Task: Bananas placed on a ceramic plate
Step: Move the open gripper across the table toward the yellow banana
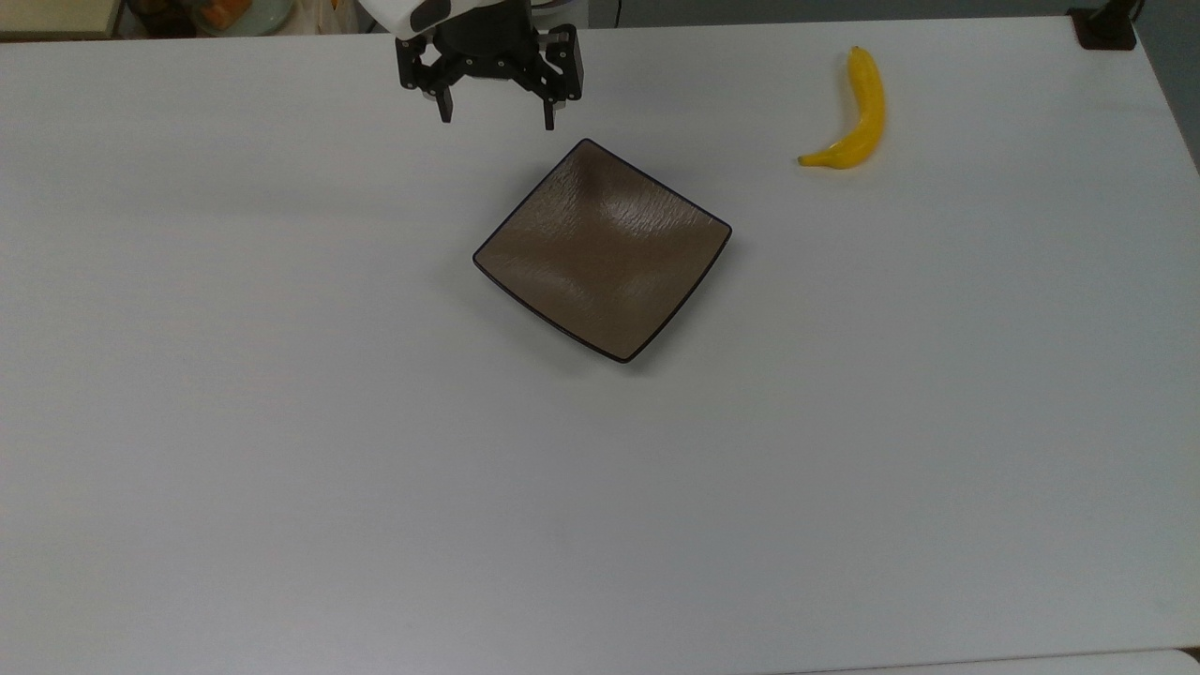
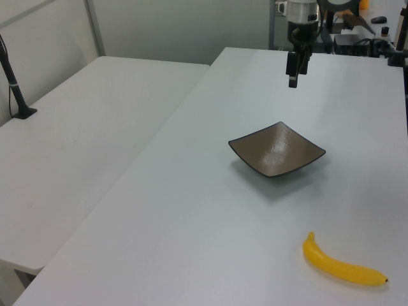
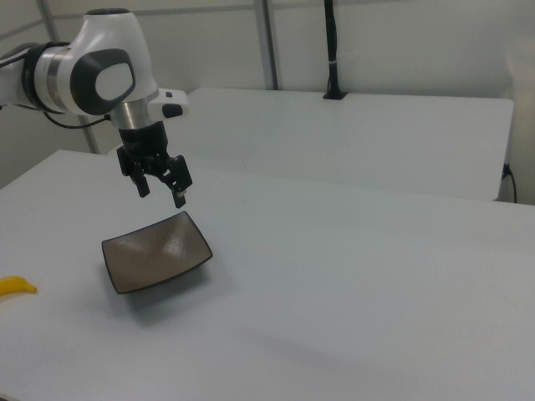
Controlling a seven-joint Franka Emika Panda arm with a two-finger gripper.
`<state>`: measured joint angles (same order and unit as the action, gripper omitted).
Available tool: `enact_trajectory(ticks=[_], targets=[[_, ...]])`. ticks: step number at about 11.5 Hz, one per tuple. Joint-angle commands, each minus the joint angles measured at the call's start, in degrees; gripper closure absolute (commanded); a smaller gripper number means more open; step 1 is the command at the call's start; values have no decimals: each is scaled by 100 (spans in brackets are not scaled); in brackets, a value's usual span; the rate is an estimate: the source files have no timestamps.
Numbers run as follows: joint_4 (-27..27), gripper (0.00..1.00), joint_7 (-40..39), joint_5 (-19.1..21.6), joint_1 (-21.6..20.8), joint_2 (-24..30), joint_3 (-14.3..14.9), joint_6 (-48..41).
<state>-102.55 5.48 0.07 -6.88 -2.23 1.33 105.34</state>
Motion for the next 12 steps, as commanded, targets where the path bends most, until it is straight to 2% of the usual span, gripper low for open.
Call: enact_trajectory(ticks=[1, 12], targets=[[-37, 0, -117, 98, 159, 213, -1, -302], [-72, 0, -108, 98, 205, 258, -36, -242]])
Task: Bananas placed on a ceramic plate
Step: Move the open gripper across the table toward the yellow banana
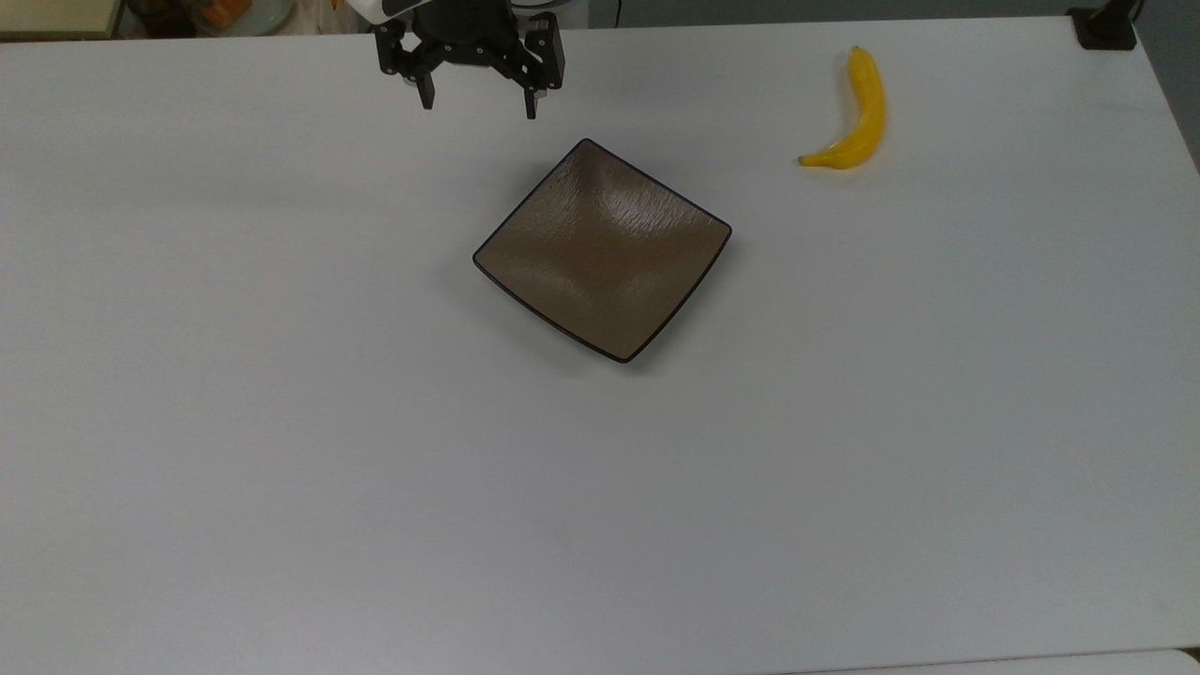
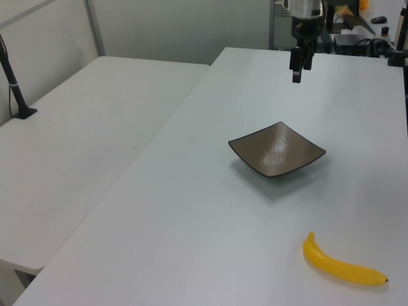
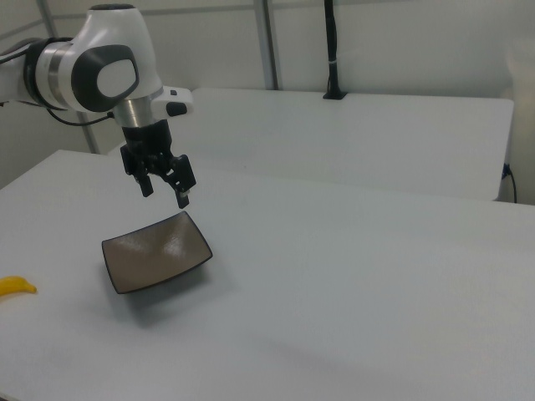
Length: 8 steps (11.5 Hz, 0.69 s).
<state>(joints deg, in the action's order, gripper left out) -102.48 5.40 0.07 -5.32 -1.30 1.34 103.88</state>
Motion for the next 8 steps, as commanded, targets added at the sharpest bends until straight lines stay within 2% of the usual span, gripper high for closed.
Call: enact_trajectory(ticks=[1, 2, 4, 6, 8], targets=[[-105, 0, -66, 107, 48, 208, -55, -105], [-105, 0, 65, 159, 109, 287, -55, -105], [-105, 0, 373, 510, 206, 305, -142, -52], [-306, 0, 627, 529, 267, 463, -624, -52], [-525, 0, 979, 573, 312, 700, -941, -87]])
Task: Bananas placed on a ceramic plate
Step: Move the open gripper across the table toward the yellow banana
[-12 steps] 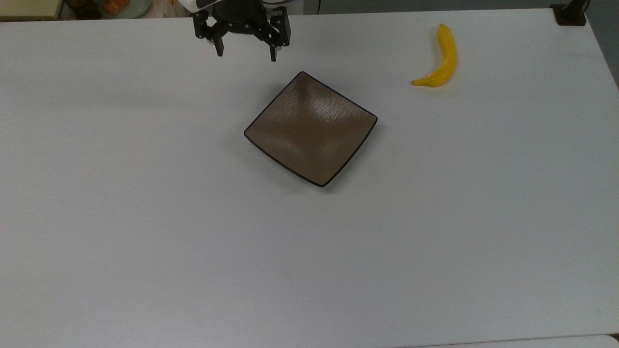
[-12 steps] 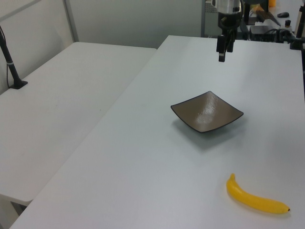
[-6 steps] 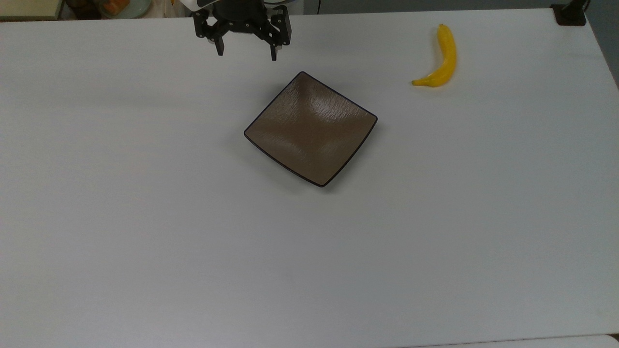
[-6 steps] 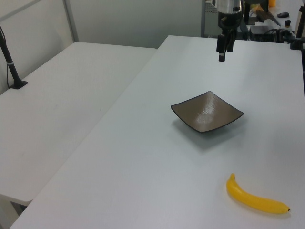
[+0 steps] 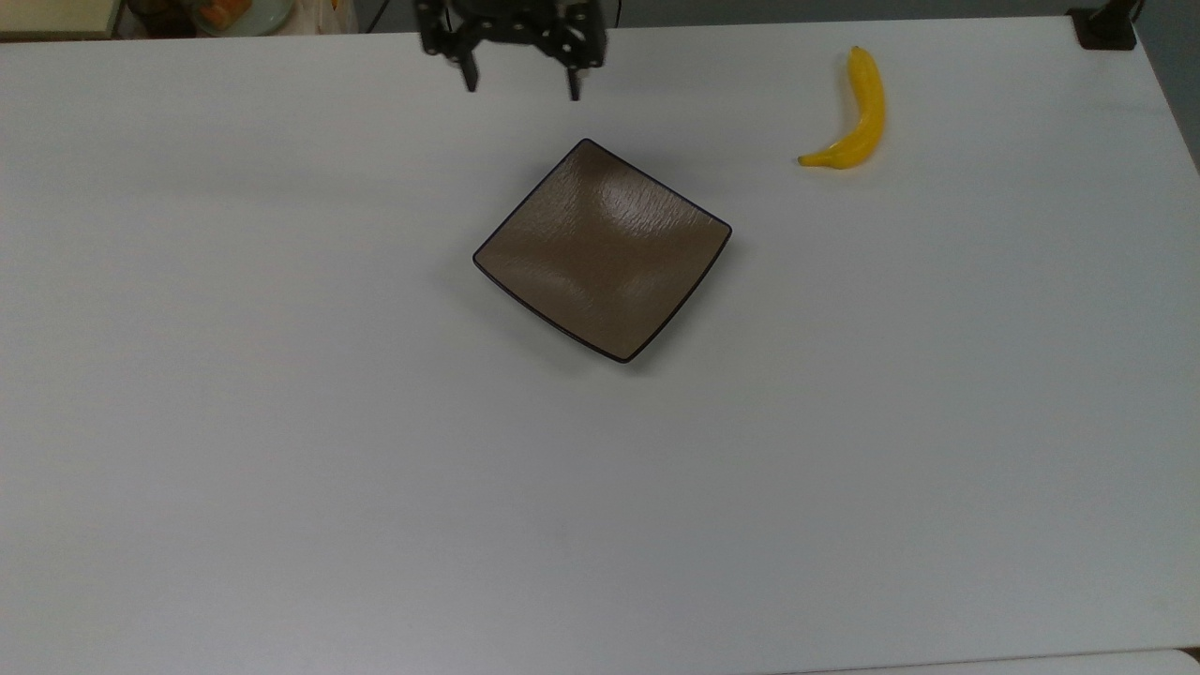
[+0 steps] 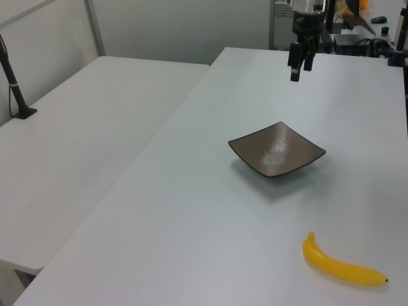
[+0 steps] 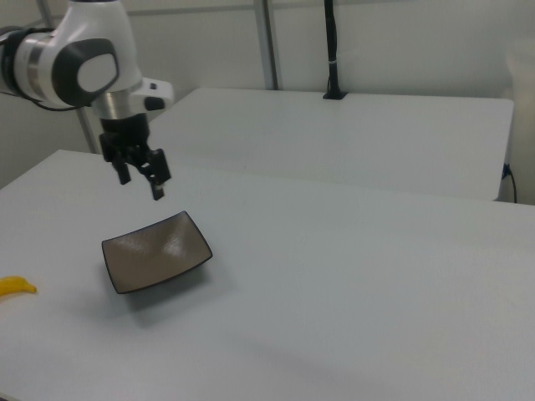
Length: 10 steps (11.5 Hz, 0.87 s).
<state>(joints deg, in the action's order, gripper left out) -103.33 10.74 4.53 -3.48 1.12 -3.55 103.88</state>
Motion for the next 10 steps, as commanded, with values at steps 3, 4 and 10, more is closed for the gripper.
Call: enact_trajectory(ticks=[3, 4, 10], targets=[[-767, 0, 1024, 347, 76, 696, -1102, -87], [-820, 0, 1139, 399, 14, 688, -1269, -87], [-996, 0, 1965, 470, -1084, 521, -1437, -70]])
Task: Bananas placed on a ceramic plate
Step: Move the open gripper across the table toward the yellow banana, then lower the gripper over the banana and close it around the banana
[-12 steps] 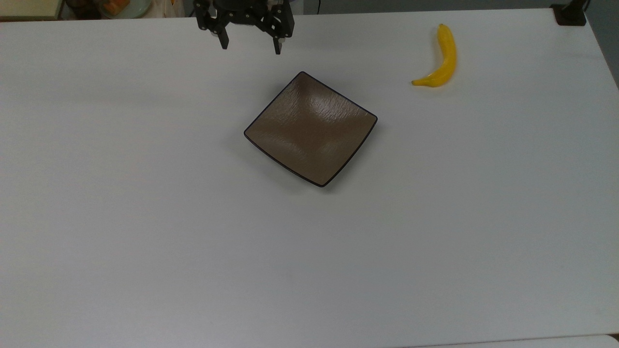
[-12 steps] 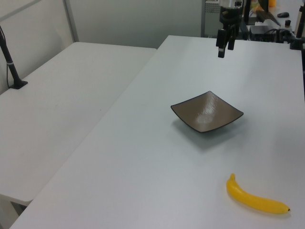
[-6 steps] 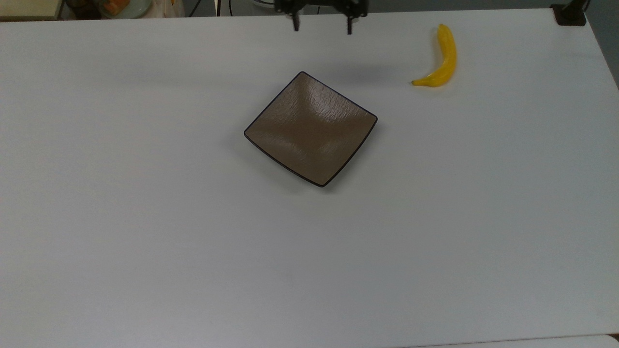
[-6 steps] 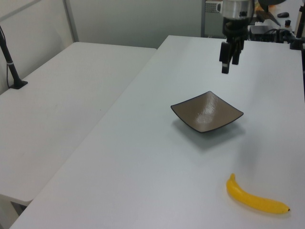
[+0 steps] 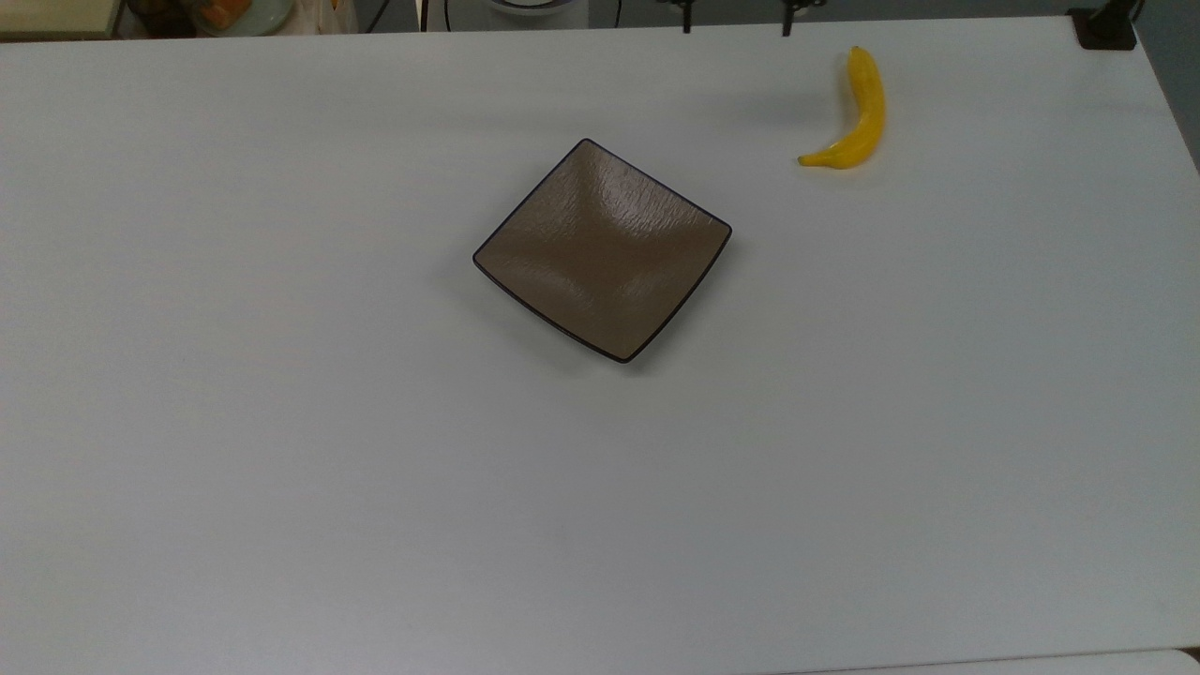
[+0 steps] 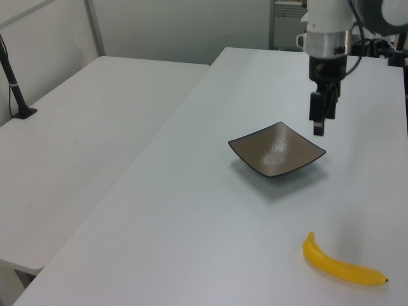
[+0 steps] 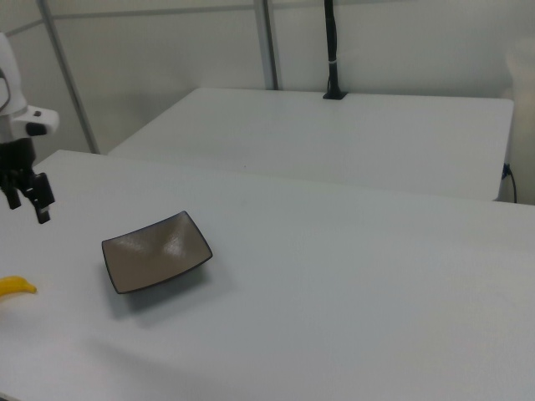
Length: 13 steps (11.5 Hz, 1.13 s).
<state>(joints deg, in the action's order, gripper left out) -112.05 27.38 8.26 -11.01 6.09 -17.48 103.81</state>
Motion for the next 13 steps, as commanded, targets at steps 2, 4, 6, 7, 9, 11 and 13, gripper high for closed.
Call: enact_trajectory(ticks=[2, 4, 6, 7, 9, 11, 13], targets=[[-116, 0, 540, 97, -628, -273, -150, 24], [-246, 0, 541, 97, -954, -607, -159, 523], [-247, 0, 610, 97, -1200, -1133, -159, 990], [-230, 0, 803, 88, -1332, -1397, -167, 1288], [-195, 0, 1120, 71, -1386, -1837, -289, 1544], [-195, 0, 1453, 53, -1403, -2049, -431, 1834], [-168, 0, 1787, -17, -1570, -2312, -466, 1950]])
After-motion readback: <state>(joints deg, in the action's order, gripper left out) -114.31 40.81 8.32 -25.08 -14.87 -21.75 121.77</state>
